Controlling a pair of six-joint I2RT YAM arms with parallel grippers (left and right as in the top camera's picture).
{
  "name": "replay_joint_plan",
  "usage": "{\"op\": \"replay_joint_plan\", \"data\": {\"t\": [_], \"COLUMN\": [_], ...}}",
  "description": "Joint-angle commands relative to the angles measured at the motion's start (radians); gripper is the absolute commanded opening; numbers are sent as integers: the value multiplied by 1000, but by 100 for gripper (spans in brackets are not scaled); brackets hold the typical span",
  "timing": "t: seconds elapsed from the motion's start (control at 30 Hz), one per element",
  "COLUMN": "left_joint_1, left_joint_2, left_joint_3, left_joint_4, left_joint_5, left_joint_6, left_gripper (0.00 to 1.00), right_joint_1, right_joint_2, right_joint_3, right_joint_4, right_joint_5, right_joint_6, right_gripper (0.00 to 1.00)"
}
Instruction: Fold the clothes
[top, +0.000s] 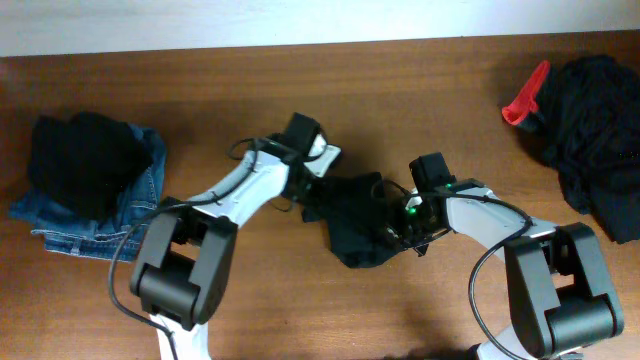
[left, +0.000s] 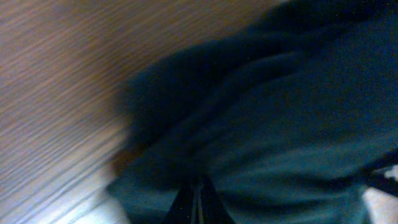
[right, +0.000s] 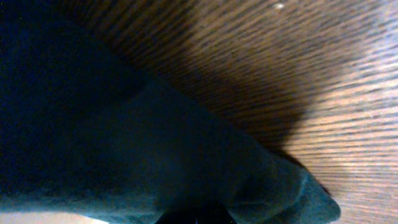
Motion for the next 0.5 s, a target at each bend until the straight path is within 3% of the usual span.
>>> {"op": "replay_joint_plan", "data": {"t": [0.0,0.07,0.2,0.27,0.37,0.4,0.43,0.47], "left_joint_1": [87,127,188,206,208,204,195,186], "left_joint_2": [-34,-68,-115,-122,-122,-122,-122,-122], "left_joint_3": [26,29,29,29,24,19,10,4], "left_joint_4": [-57,-83,-119,-154,-233,-252,-277,-283], "left_joint_5": [43,175,430,514,531,533,540,539], "left_joint_6": [-32,-32,-33,-32,-32,-32,-32,-32], "left_gripper": [1,5,25,31,41,42,43,43], "right_joint_1": [-5,-5,-5,-5,-5,-5,-5,-5], "right_joint_2": [0,-11,-70,-123,-219,-247,-302,-331], "right_joint_3": [-11,4,23,35,60,69,82,88], "right_joint_4": [-5,-13,-16,-18,-36,-42,-53,-56], "right_joint_5": [-24,-51,-72,-75,-56,-45,-7,13], "right_joint_6": [-142,-225,-341,-425,-501,-510,-511,-511], "right_gripper": [4,4,5,12,38,54,77,82]}}
